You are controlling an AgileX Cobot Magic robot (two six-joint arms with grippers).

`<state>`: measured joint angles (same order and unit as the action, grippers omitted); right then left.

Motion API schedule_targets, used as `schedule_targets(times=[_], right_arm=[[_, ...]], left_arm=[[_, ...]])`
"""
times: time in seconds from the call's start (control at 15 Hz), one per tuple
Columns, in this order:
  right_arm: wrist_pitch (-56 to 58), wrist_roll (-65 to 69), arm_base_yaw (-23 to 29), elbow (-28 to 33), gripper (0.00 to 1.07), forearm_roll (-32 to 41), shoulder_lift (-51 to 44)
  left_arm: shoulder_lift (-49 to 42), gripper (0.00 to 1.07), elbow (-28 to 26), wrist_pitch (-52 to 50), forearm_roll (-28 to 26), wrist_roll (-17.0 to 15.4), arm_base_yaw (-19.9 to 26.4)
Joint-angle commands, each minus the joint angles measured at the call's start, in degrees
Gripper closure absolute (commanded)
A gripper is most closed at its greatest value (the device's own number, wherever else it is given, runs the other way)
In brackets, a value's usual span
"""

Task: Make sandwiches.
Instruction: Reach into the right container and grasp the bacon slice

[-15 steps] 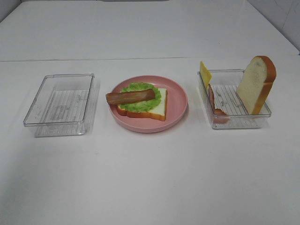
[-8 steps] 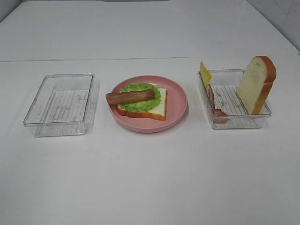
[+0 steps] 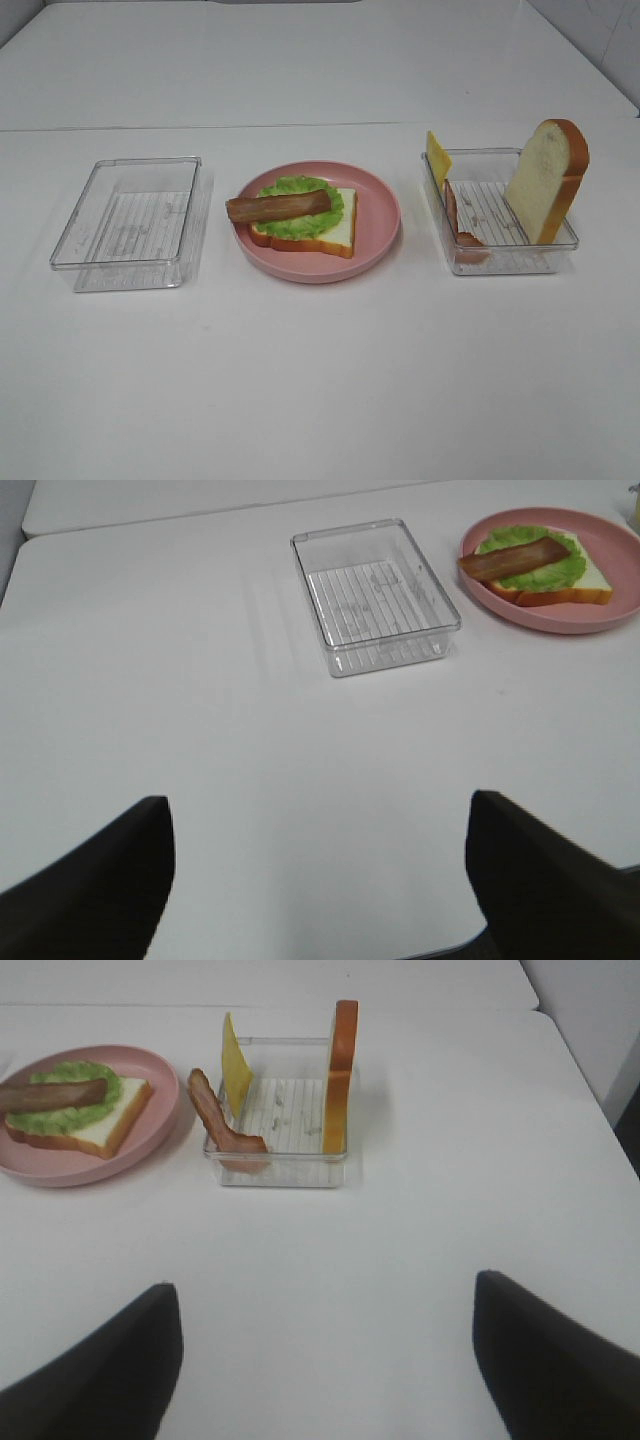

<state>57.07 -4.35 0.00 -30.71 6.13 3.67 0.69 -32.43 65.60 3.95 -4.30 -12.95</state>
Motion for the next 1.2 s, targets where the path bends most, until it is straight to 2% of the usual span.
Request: schedule_targets(times=[0.07, 0.13, 0.2, 0.27, 0.53, 0.6, 0.67, 0.73, 0.8, 1.0, 1.07, 1.2], right_arm=[[-4.76, 0.46, 0.00, -2.18, 0.32, 3.38, 7.22], [-4.98, 0.46, 0.00, -2.81, 0.32, 4.07, 9.57], [-5.61, 0.06, 0.00, -6.13, 0.32, 6.13, 20.28], [-5.61, -0.06, 0.00, -7.05, 0.32, 6.70, 22.52], [-4.93, -6.13, 0.00, -18.22, 0.32, 12.38, 45.15], [-4.58, -6.93, 0.00, -19.65, 0.32, 13.01, 47.50], [-3.32, -9.40, 0.00, -23.38, 0.32, 14.32, 52.83], [0.00, -11.69, 0.00, -30.31, 0.32, 15.81, 63.43], [2.01, -11.69, 0.00, -34.49, 0.32, 15.93, 68.98], [5.61, -11.63, 0.11, -42.97, 0.37, 16.96, 80.21], [5.84, -11.63, 0.11, -44.12, 0.40, 17.07, 81.93], [6.19, -11.46, 3.44, -49.45, 0.42, 14.90, 89.38]], left_arm=[[-0.63, 0.30, 2.69, -3.78, 0.17, -0.23, -0.23], [-0.63, 0.30, 3.44, -5.79, 0.17, -0.23, -0.23], [-0.29, 0.30, 3.55, -5.73, 0.29, -0.17, -0.23], [-0.29, 0.30, 3.55, -5.73, 0.29, -0.17, -0.23], [-0.23, 0.30, 3.67, -5.61, -0.52, -0.17, -0.23], [-0.23, 0.30, 3.67, -5.61, -0.57, -0.17, -0.23], [-0.23, 0.30, 3.67, -5.61, -0.57, -0.17, -0.23], [-0.23, 0.30, 3.67, -5.61, -0.57, -0.17, -0.23], [-0.23, 0.30, 3.67, -5.61, -0.57, -0.17, -0.23], [-0.23, 0.30, 3.67, -5.61, -0.57, -0.17, -0.23], [-0.23, 0.30, 3.67, -5.61, -0.57, -0.17, -0.23], [-0.23, 0.30, 3.67, -5.61, -0.57, -0.17, -0.23]])
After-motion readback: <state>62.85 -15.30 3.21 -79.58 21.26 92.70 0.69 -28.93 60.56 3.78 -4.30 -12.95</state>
